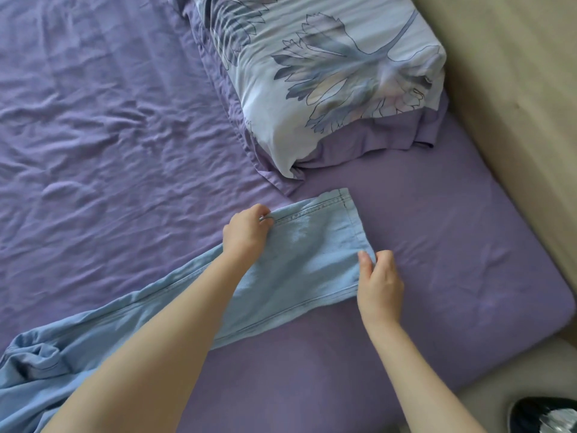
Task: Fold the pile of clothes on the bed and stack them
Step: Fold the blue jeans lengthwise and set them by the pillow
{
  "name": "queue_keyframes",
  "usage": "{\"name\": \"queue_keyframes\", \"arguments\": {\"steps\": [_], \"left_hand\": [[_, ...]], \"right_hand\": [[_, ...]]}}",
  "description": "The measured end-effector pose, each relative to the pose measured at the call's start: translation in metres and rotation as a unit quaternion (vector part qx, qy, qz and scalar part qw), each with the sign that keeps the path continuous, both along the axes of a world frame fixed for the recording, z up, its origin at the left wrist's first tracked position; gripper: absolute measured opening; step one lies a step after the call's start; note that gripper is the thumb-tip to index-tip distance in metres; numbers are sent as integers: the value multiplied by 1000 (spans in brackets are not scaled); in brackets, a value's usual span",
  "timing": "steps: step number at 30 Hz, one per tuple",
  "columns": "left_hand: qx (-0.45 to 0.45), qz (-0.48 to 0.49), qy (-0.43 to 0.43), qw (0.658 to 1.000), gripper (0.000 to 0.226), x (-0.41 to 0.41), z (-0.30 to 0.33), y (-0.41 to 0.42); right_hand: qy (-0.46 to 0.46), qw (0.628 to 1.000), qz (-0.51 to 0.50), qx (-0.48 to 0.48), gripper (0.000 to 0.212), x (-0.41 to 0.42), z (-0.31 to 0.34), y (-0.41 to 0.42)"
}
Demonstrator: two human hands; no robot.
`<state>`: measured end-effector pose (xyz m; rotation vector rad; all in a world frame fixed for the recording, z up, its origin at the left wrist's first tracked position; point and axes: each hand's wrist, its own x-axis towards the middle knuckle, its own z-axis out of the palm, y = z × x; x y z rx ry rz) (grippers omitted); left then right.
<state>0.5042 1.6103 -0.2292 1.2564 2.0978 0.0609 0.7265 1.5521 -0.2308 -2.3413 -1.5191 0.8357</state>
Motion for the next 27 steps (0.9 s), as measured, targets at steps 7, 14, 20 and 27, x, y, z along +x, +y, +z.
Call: {"name": "queue_keyframes", "arguments": {"steps": [7, 14, 20, 27], "left_hand": [[4, -10, 64, 998, 24, -1, -4, 3], [57, -15, 140, 988, 32, 31, -10, -30], [113, -120, 119, 979, 26, 63, -4, -84], [-16, -129, 92, 987, 64, 67, -20, -121]], "right_hand": [[67, 993, 94, 17, 27, 45, 10, 13], [-87, 972, 211, -53, 20, 54, 4, 14], [14, 987, 158, -25, 62, 25, 2, 47], [-64, 986, 150, -46, 35, -4, -16, 99]]}}
